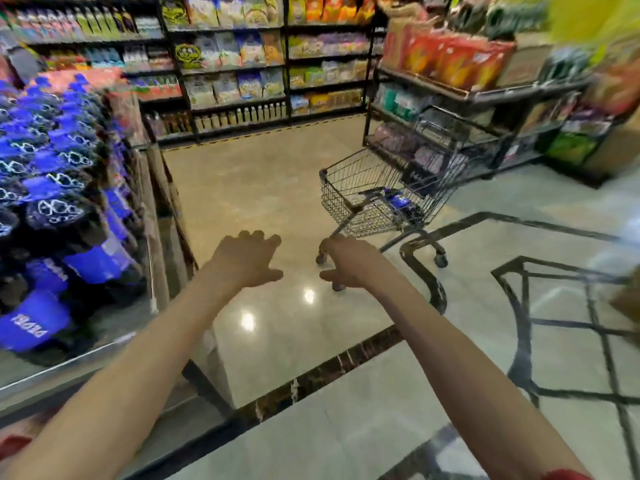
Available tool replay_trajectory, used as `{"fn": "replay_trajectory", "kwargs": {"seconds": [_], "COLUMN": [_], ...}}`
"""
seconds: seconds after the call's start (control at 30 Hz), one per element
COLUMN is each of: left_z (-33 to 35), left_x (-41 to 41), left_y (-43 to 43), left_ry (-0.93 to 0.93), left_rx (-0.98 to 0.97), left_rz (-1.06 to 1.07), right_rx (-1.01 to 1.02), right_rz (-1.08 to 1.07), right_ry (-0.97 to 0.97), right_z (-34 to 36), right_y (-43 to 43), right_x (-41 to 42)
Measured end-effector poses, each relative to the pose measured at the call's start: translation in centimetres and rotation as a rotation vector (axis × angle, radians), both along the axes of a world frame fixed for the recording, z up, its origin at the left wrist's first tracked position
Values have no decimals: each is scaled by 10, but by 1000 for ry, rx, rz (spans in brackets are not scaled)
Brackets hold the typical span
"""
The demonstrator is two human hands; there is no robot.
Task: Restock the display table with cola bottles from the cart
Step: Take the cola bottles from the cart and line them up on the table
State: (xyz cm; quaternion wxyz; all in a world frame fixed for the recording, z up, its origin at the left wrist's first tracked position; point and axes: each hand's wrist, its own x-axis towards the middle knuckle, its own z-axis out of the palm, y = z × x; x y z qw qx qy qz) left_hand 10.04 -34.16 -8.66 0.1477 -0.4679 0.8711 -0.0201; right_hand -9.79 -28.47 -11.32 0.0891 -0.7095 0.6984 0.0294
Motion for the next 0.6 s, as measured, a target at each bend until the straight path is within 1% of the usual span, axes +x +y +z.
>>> {"fn": "replay_trajectory", "kwargs": {"seconds": [0.17, 0.33, 0.47, 0.6], "left_z": [-3, -19, -26, -34], "left_x": [-86, -156, -213, -275], "left_y": [5, -3, -21, -57], "left_ry": [-5, -29, -53, -53], "left_rx": [24, 42, 84, 108], "left_rz": [-137, -227, -275, -316], "right_rx": [84, 140, 208, 244], "right_rz": [-138, -240, -300, -314], "right_ry": [38, -6, -40, -39], "right_z": [-2, -14, -18, -17], "right_y": [27, 41, 28, -3], "right_x": [-82, -146, -193, -247]}}
